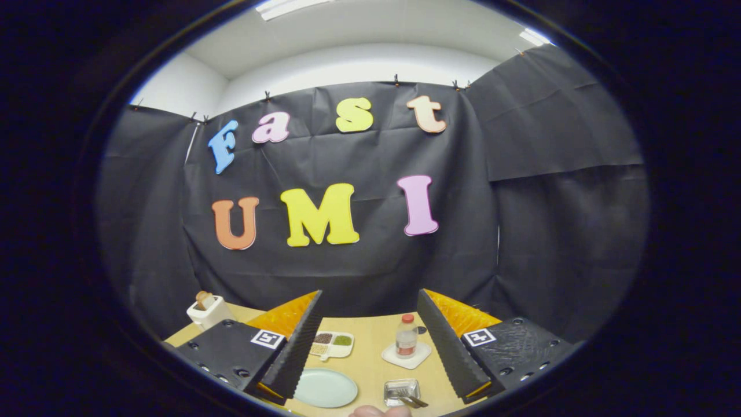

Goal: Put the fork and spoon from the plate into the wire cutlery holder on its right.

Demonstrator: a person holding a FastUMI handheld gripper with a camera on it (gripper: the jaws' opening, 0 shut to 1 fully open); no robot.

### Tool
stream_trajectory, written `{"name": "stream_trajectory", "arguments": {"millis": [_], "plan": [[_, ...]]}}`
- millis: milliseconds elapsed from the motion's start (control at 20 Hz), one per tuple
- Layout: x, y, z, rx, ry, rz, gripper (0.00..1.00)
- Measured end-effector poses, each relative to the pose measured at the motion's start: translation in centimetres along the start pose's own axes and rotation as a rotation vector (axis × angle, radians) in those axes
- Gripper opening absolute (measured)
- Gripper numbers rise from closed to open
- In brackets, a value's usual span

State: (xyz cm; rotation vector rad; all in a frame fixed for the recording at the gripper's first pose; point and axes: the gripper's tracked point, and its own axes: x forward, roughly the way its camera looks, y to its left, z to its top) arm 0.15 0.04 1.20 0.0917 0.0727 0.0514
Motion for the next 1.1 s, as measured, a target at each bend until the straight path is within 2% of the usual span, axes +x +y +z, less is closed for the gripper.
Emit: {"name": "stream_trajectory", "arguments": {"millis": [750,1100], "plan": [[-0.1,-1.0,1.4,0.004,-0.070,-0.067,0.96],[-0.4,-0.3,1.5,-0.009,-0.071,-0.053,0.96]]}}
